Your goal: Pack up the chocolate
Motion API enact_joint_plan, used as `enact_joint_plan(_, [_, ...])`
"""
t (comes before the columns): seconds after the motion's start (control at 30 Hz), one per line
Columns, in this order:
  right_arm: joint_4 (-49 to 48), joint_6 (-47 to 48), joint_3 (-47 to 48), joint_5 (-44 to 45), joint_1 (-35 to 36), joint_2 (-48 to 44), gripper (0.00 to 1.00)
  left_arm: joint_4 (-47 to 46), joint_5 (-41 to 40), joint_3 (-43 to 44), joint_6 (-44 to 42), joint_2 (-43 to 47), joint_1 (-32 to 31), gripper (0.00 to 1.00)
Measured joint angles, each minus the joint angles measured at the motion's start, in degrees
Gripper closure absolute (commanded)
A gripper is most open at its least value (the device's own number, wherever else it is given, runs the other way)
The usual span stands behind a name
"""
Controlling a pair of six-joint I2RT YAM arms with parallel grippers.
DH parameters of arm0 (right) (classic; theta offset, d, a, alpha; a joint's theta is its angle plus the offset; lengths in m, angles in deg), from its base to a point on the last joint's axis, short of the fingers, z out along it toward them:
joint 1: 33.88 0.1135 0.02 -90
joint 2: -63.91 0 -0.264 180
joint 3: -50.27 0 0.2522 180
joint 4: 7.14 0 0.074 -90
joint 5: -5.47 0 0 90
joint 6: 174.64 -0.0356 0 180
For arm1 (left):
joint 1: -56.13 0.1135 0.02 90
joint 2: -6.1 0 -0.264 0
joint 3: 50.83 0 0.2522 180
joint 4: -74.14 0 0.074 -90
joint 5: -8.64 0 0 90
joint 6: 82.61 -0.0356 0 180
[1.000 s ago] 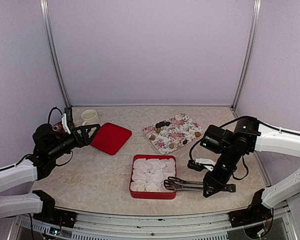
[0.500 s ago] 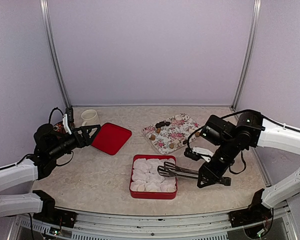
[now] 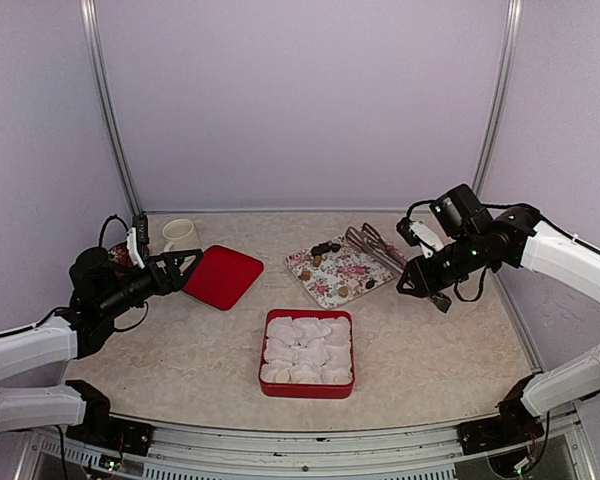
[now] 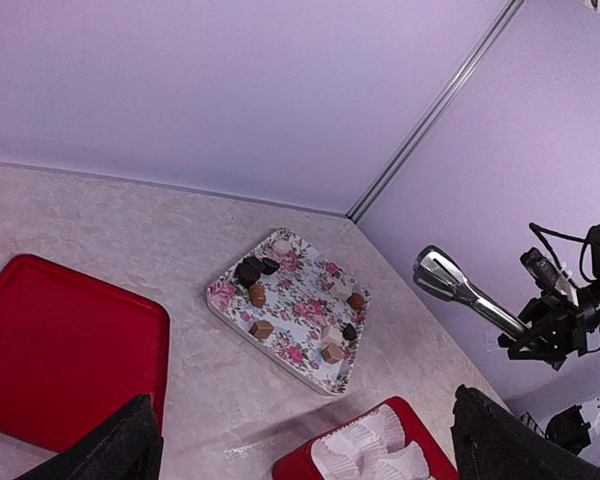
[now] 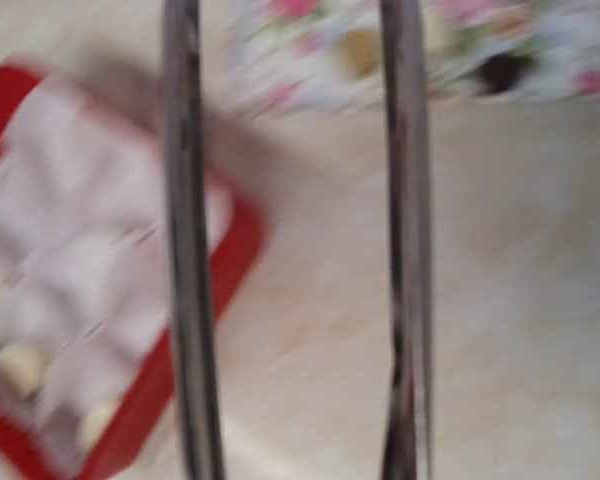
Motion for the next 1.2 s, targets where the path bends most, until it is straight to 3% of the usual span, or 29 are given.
enact_joint_plan(0.3, [-8.5, 5.8, 0.1, -0.7, -11.2, 4.7, 0.63, -1.2, 0.0, 0.0, 0.2, -1.7, 0.0, 0.01])
enact_joint_plan(0.77, [-17.4, 11.6, 6.6, -4.5, -14.0, 26.9, 0.62, -2.7, 0.0, 0.0, 0.2, -3.6, 0.0, 0.01])
enact_joint_plan(1.2, [-19.5, 13.5, 12.5, -6.5, -14.3, 37.6, 0.63, -3.6, 0.0, 0.0, 0.2, -5.6, 0.0, 0.01])
